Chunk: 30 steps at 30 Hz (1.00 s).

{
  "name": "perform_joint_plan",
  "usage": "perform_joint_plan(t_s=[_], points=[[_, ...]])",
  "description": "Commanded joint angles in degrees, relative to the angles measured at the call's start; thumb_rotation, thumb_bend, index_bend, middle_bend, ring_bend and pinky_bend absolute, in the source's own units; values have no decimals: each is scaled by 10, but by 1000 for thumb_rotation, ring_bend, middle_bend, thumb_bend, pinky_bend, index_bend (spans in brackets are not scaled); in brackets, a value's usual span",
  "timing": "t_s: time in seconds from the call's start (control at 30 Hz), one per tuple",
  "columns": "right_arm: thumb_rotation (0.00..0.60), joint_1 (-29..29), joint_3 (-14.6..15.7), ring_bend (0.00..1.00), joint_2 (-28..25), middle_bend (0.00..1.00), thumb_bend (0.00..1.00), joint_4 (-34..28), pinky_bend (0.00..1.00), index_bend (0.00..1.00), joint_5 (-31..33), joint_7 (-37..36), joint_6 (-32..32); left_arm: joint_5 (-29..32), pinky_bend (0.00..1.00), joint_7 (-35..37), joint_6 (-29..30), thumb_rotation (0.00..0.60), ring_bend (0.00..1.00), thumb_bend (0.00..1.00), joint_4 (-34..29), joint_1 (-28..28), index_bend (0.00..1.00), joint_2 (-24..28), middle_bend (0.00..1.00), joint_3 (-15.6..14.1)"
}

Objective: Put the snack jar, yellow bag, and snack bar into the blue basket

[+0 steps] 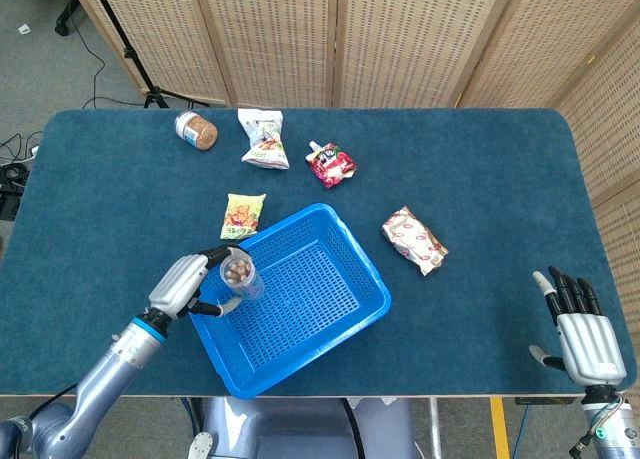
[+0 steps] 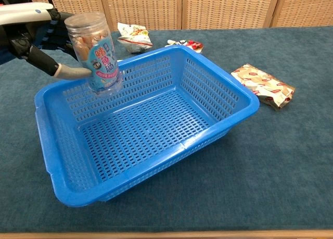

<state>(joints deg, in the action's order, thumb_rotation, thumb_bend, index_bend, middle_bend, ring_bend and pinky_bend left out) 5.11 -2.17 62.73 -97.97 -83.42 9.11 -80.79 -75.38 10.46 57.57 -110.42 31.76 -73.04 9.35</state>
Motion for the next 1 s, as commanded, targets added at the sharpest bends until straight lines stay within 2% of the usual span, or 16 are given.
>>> perform_joint_plan(t_s=[0.03, 0.17, 0.27, 0.43, 0.53, 0.7, 0.8, 1.0], points=[[600, -1, 0, 0, -1, 0, 82, -1, 0, 5, -2, -1, -2, 13, 284, -15, -17, 600, 299, 351, 8, 9, 620, -13, 305, -9], [600, -2, 0, 0, -2, 0, 81, -2, 0, 5, -3, -3, -4, 27, 284, -31, -19, 600, 299, 313, 22, 13, 618, -23, 303, -11], [600, -2, -1, 0, -2, 0, 81, -2, 0, 5, -2, -3, -4, 31, 284, -30, -19, 600, 293, 275, 27, 13, 595, -27, 257, -13], [600, -2, -1, 0, -1, 0, 82, -2, 0, 5, -4, -1, -6, 30, 284, -18, -29, 600, 210, 220, 34, 15, 432, -22, 119, -17], [600, -2, -1, 0, -1, 0, 82, -2, 0, 5, -3, 0, -6, 31, 284, -11, -31, 600, 153, 167, 35, 14, 349, -18, 61, -18], [600, -2, -1, 0, 0, 0, 85, -2, 0, 5, -3, 1, -6, 30, 248, -7, -29, 600, 90, 154, 40, 13, 237, -9, 1, -19], [600, -3, -1, 0, 0, 0, 90, -3, 0, 5, -2, 2, -7, 35, 243, -5, -28, 600, 83, 154, 44, 12, 231, -1, 0, -15], [600, -2, -1, 0, 1, 0, 91, -3, 0, 5, 0, 4, -3, 44, 243, -49, -13, 600, 80, 154, 68, 16, 231, 19, 0, -5]])
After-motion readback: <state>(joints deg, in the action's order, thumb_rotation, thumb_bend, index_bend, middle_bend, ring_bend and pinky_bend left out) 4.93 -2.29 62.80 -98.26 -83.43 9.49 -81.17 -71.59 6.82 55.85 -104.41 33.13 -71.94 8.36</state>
